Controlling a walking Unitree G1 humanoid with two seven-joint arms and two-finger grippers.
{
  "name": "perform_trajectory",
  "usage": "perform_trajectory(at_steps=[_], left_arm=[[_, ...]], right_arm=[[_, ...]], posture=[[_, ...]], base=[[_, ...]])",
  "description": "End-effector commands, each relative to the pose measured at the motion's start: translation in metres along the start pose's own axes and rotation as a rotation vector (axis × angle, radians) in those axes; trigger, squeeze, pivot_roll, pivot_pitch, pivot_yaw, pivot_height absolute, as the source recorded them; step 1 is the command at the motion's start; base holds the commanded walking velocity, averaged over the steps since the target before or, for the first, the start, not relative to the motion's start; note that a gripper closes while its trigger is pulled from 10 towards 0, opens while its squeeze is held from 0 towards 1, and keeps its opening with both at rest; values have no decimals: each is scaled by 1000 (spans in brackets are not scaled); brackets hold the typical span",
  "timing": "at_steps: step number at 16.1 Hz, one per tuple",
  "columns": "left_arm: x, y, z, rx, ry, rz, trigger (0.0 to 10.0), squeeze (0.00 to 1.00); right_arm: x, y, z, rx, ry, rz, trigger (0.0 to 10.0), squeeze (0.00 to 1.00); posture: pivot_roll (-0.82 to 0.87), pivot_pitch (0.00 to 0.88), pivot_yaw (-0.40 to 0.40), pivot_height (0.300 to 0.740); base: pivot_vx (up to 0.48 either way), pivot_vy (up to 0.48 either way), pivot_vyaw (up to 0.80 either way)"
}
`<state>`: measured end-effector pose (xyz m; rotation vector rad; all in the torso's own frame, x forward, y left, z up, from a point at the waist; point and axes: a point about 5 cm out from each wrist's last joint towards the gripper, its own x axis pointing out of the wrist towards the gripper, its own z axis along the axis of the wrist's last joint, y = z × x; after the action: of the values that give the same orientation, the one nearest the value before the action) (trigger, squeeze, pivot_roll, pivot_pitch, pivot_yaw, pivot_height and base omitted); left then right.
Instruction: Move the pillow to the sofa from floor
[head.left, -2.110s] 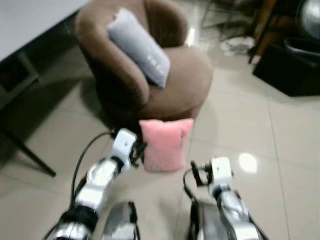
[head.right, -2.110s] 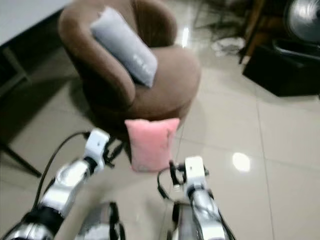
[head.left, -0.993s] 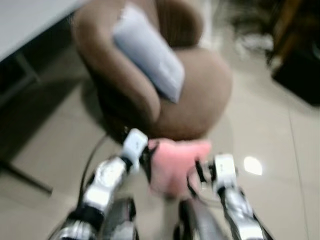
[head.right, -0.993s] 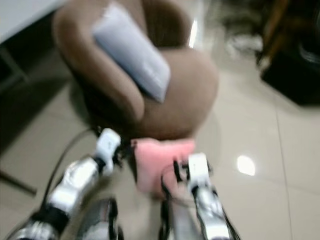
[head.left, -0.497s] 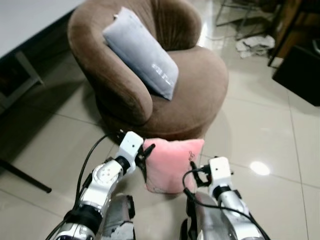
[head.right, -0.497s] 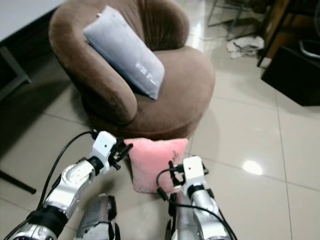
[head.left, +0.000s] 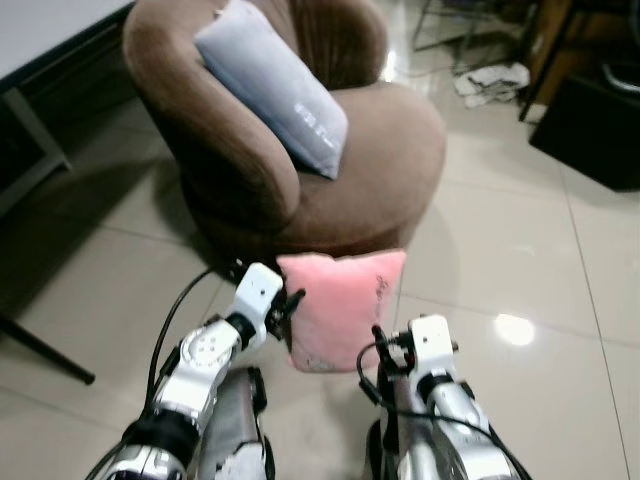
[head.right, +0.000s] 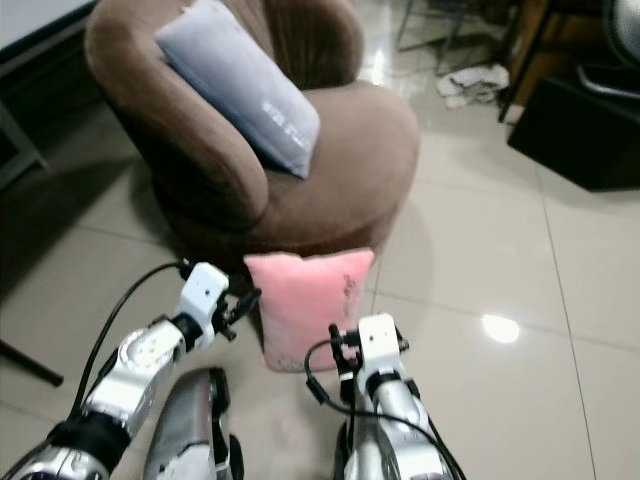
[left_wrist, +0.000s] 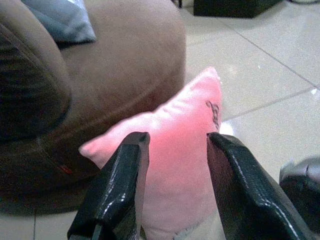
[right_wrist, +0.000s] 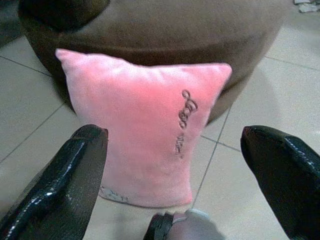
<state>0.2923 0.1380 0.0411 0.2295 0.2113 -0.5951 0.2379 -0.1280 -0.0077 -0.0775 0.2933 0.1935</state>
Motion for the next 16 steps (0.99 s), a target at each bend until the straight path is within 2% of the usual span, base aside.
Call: perform_trajectory(at_steps=[1,4,7,13,16], left_arm=[[0,0,-1,26,20,-10,10000,0],[0,-1,-2,2,18,-7,10000,0],[0,1,-2,-46,7,13,10000,0],[1,0,-1,-50,-5,18,10000,0],[0,3,-4,-54,18,65,10000,0]], right_arm=[[-2,-1,-4,24,17,-17,10000,0],[-3,-2,-6,12,24,-20,10000,0],[-5,-2,-7,11,27,-19,10000,0],[-7,-3,-7,3,24,-17,10000,0],[-7,-1,-4,-2,18,-10,10000,0]], posture=[[-89,129,43,521],[-91,128,42,521],[-93,125,41,521],[-91,120,36,521],[-89,128,36,521]], base=[[0,0,0],[0,0,0],[0,-424,0],[0,-441,0],[96,-274,0]])
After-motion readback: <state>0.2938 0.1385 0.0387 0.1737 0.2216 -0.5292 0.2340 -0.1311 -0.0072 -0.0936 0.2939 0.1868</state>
